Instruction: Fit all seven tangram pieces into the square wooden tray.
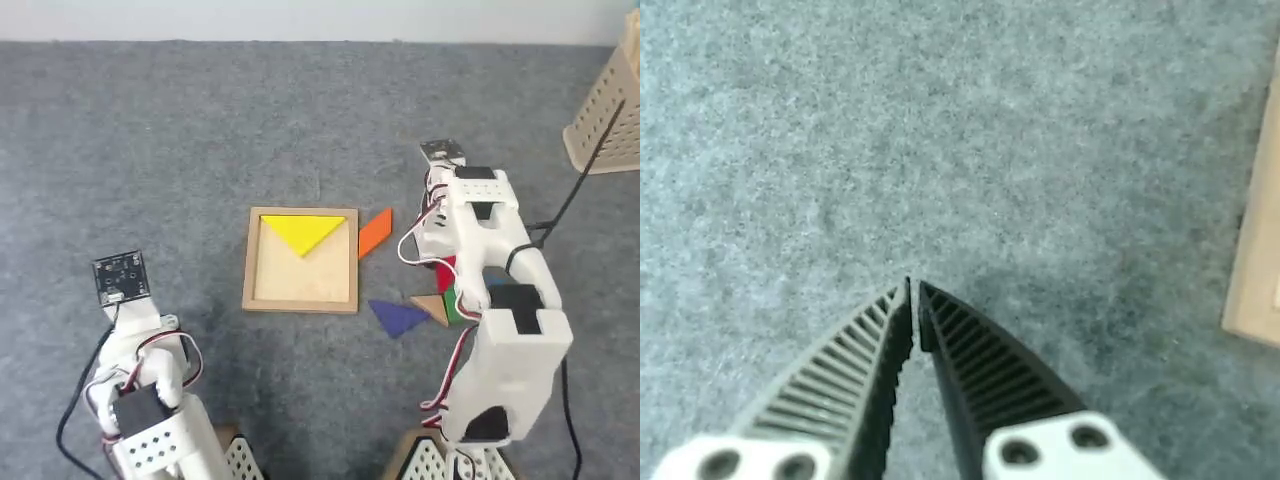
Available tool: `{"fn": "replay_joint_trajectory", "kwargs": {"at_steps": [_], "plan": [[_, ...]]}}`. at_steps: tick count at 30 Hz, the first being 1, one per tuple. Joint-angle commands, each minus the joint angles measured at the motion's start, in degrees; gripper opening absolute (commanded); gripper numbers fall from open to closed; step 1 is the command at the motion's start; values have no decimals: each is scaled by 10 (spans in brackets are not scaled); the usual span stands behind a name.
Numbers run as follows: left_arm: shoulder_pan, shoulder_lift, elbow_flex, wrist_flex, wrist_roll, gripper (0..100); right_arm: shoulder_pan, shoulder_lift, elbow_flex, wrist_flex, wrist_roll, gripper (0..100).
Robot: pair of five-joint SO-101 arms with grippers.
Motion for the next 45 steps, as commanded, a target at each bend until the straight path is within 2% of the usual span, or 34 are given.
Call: {"fn": "replay_joint_trajectory", "kwargs": {"at_steps": [1, 8, 15, 30, 38, 45], "plan": [[1, -2, -5, 2, 5, 13, -5, 21, -47, 31, 1, 325], [1, -2, -5, 2, 5, 13, -3, 64, -93, 50, -4, 324], [1, -2, -5, 2, 5, 13, -3, 54, -99, 52, -4, 260], [1, -2, -5, 2, 5, 13, -6, 4, -98, 53, -5, 260], [1, -2, -5, 2, 5, 13, -22, -80, 3, -12, -1, 258], [1, -2, -5, 2, 5, 13, -22, -109, 20, -15, -1, 225]]}}
